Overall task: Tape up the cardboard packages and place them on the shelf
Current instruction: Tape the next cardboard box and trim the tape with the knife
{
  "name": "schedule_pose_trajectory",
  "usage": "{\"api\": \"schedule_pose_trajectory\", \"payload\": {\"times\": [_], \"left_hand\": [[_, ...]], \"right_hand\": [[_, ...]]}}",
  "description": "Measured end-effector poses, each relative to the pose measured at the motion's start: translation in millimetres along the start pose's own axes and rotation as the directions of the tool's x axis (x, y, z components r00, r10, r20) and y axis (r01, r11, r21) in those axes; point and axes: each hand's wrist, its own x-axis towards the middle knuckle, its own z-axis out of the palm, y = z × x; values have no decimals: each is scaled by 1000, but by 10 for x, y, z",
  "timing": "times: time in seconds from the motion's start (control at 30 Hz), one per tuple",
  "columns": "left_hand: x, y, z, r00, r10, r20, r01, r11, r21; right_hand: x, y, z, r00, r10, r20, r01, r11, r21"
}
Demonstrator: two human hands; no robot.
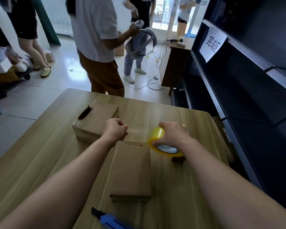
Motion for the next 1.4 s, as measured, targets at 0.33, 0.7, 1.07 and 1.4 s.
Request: {"api": "schedule_pose_trajectory", "payload": {"times": [0.33,0.7,1.07,1.4], "left_hand": [[-82,-181,-66,986,-120,115,126,991,-42],[-23,-425,54,999,-30,-31,40,894,446],[5,-512,62,994,-1,-108,49,893,447],[-43,-598,-18,983,19,-181,58,909,412]], "right_hand": [[24,24,100,975,-32,220,35,999,-12],[104,43,294,987,-55,151,69,994,-89],[176,93,280,951,-73,301,43,993,106],[246,-25,294,982,-63,175,70,997,-30]]}}
